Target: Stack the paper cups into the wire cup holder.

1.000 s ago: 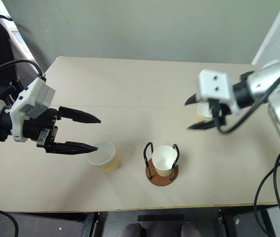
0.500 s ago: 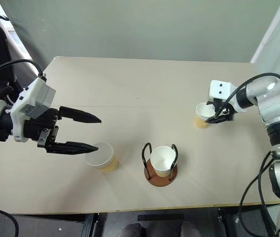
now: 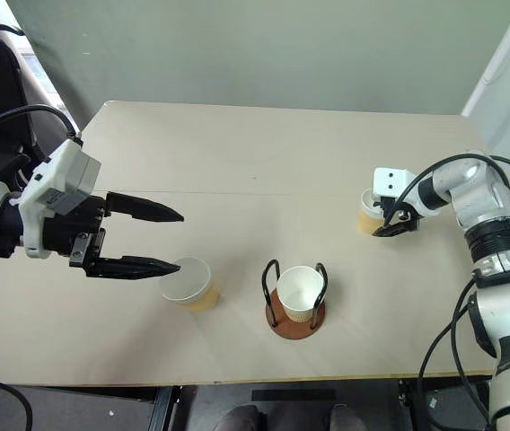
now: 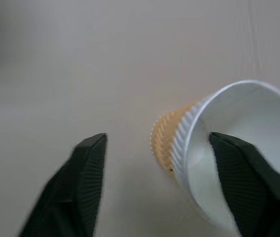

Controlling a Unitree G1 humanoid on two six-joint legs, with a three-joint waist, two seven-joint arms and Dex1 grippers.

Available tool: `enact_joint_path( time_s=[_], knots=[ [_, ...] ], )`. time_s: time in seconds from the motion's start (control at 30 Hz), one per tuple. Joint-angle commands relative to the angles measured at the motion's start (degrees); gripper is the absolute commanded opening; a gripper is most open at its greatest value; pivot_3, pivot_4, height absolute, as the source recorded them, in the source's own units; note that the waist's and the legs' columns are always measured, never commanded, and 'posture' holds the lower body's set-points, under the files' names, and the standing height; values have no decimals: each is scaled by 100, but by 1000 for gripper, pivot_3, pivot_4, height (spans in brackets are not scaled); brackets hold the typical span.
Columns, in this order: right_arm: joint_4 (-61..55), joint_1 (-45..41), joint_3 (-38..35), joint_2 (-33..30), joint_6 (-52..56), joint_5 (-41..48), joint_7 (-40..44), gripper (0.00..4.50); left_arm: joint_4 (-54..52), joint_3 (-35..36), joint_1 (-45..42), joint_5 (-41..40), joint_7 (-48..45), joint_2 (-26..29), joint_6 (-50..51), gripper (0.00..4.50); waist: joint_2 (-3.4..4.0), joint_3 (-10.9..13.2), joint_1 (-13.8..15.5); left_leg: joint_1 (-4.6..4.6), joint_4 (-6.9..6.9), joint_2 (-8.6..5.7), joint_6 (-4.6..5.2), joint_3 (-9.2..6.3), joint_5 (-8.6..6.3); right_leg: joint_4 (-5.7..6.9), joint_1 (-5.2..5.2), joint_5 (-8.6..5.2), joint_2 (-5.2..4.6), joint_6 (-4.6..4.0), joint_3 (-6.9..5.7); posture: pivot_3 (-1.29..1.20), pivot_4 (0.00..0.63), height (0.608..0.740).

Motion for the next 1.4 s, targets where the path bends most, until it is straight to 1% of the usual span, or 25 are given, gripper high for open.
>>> enact_joint_path(
  time_s=[0.03, 0.2, 0.23, 0.33, 0.4, 0.47, 0.5, 0.53, 0.6, 0.63, 0.7, 0.73, 0.8, 0.83, 0.93, 1.2, 1.4],
  knots=[
    [125, -231, -49, 11, -241, -129, -101, 1969, -123, 226, 3, -15, 24, 113, -3, 4200, 0, 0, 0, 0, 0, 0, -1, 0, 1, 1, 0, 0, 0, 0, 0, 0, 150, 740],
    [157, -322, -119, 25, -381, -193, -109, 104, -149, 281, 60, -23, 42, 137, 11, 4200, 0, 0, 1, -1, -2, -1, -2, 0, 1, -1, 0, 1, 0, -2, 0, 0, 150, 740],
    [112, -340, -140, -1, -390, -175, -58, 44, -156, 292, 72, -25, 50, 143, 14, 4200, 0, 0, 2, -1, -2, 0, -2, 0, 1, -1, 0, 1, 0, -2, -1, 0, 150, 740],
    [-276, -311, -196, -188, -361, -42, 364, 44, -160, 324, 100, -24, 57, 158, 13, 4200, 1, 0, 3, -2, -4, -1, -2, 0, 1, -4, 0, 1, 0, -2, -2, 0, 150, 740],
    [-1350, -138, -281, -596, 131, 566, 1178, 44, -149, 348, 120, -10, 48, 183, 0, 4200, 7, 4, 21, -5, -6, -1, -3, 0, 1, -6, 0, 1, 0, -2, -3, 0, 150, 740],
    [-2390, -77, -286, -988, 710, 1309, 1508, 44, -132, 361, 136, -3, 36, 204, -10, 4200, 9, 5, 32, -14, -6, -3, -4, 1, 2, -10, -4, 1, 0, -3, -4, 0, 150, 740],
    [-2758, -82, -263, -1132, 982, 1626, 1508, 44, -125, 361, 142, -2, 31, 210, -15, 4200, 9, 5, 31, -18, -7, -2, -4, 1, 2, -15, -5, 1, 1, -3, -5, 0, 150, 740],
    [-3314, -176, -318, -1292, 1452, 2241, 1508, 44, -109, 353, 146, 6, 24, 215, -26, 4200, 7, 5, 28, -19, -7, -1, -5, 2, 2, -18, -4, 1, 2, -3, -4, 0, 150, 740],
    [-4026, -313, -435, -1476, 2113, 3050, 1508, 44, -89, 337, 149, 15, 12, 218, -38, 4200, 8, 5, 14, -18, -8, -1, -5, 3, 2, -21, -2, 0, 3, -3, -3, 0, 150, 740],
    [-4514, -419, -553, -1489, 2509, 3615, 1508, 44, -78, 281, 151, 39, -12, 211, -59, 4200, 8, 5, -10, -17, -8, 0, -6, 3, 3, -21, -2, 0, 3, -3, -2, 0, 150, 740],
    [-5191, -488, -696, -1472, 3017, 4287, 1508, 44, -59, 197, 147, 77, -34, 185, -95, 4200, 11, 7, -48, -12, -8, 2, -14, 5, 9, -20, -3, 0, 9, -4, 2, 0, 150, 740],
    [-5534, -455, -731, -1404, 3229, 4483, 1508, 44, -48, 154, 135, 98, -36, 164, -117, 4200, 11, 7, -53, -9, -9, 6, -17, 4, 12, -19, -2, -2, 12, -6, 3, 0, 150, 740],
    [-5990, -341, -731, -1318, 3471, 4619, 1508, 44, -39, 105, 116, 120, -31, 138, -143, 4200, 6, 4, -57, 2, -8, 14, -21, -1, 15, -21, 3, -9, 21, -20, 2, 0, 150, 740],
    [-6152, -271, -682, -1265, 3531, 4583, 1483, 44, -38, 87, 108, 127, -31, 133, -152, 4200, 6, 4, -60, 13, -5, 15, -22, -3, 15, -18, 5, -19, 21, -36, 2, 0, 150, 740],
    [-6457, -113, -530, -1184, 3582, 4446, 1493, 44, -36, 74, 123, 142, -48, 134, -177, 4200, 6, 4, -71, 14, -2, 17, -23, -14, 21, -8, 6, -20, 23, -38, 0, 0, 150, 740],
    [-6580, 58, -26, -1193, 3209, 3939, 1508, 44, -114, 112, 201, 134, -1, 120, -143, 4200, 6, 4, -79, 11, -8, 18, -22, -20, 24, -5, 2, -21, 23, -41, -7, 0, 150, 740],
    [-6585, 119, 431, -1350, 2806, 3655, 1508, 44, -183, 202, 297, 97, 41, 148, -102, 4200, 6, 4, -80, 7, -17, 19, -22, -22, 23, -5, 1, -21, 24, -41, -10, 0, 150, 740]
  ],
)
